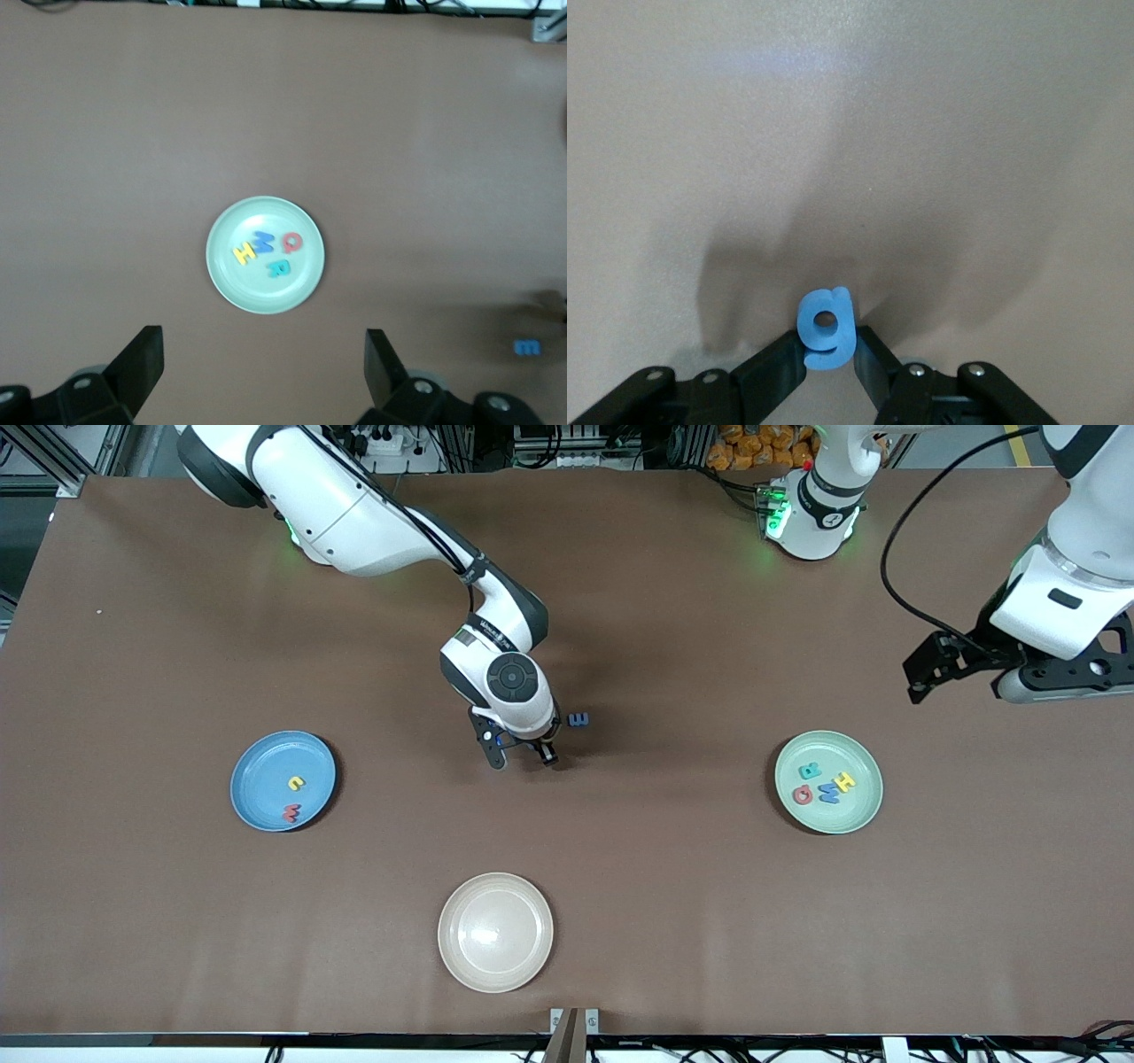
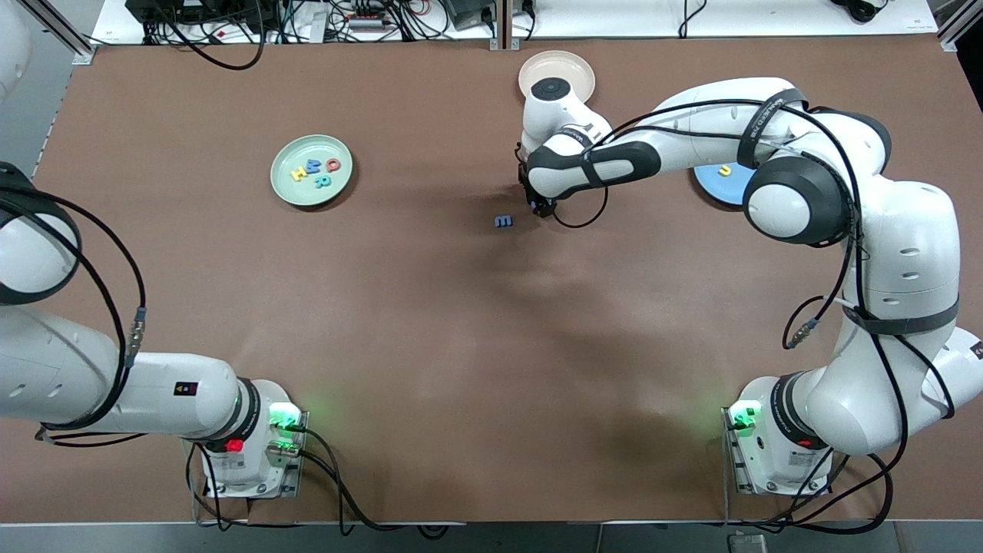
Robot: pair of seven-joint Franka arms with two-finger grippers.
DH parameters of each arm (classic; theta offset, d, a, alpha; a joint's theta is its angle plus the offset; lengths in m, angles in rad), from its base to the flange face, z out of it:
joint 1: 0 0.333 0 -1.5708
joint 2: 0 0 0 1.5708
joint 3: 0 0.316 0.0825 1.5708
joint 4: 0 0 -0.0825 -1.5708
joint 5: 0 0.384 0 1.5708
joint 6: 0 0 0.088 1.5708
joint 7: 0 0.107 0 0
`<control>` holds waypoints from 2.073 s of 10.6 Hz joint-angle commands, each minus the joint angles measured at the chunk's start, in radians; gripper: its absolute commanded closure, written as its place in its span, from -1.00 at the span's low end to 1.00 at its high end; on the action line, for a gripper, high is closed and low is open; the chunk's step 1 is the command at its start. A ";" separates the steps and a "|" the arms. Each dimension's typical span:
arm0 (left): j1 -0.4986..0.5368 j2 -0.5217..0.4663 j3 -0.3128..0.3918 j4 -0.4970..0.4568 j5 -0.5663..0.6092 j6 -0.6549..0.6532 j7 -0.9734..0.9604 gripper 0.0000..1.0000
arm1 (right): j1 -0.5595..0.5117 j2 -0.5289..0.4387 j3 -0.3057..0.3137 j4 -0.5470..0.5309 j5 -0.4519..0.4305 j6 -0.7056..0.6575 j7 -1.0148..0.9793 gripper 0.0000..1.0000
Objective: Sort upper and lower case letters into plates
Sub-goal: 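Grasp the blue g with the right gripper while the left gripper withdraws, then carry the g to the blue plate and open the right gripper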
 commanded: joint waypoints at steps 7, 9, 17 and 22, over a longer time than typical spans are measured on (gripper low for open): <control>-0.006 -0.045 0.076 -0.073 -0.094 -0.038 0.178 -1.00 | -0.022 -0.006 0.012 0.010 -0.014 -0.022 -0.035 0.90; -0.006 -0.045 0.080 -0.079 -0.092 -0.035 0.175 -1.00 | -0.045 -0.016 0.030 0.027 -0.008 -0.082 -0.096 1.00; -0.012 -0.052 0.079 -0.091 -0.038 -0.019 0.167 -1.00 | -0.298 -0.193 0.042 0.018 0.134 -0.395 -0.568 1.00; -0.017 -0.054 0.077 -0.093 -0.038 -0.019 0.167 -1.00 | -0.456 -0.208 -0.080 0.018 0.131 -0.486 -0.947 1.00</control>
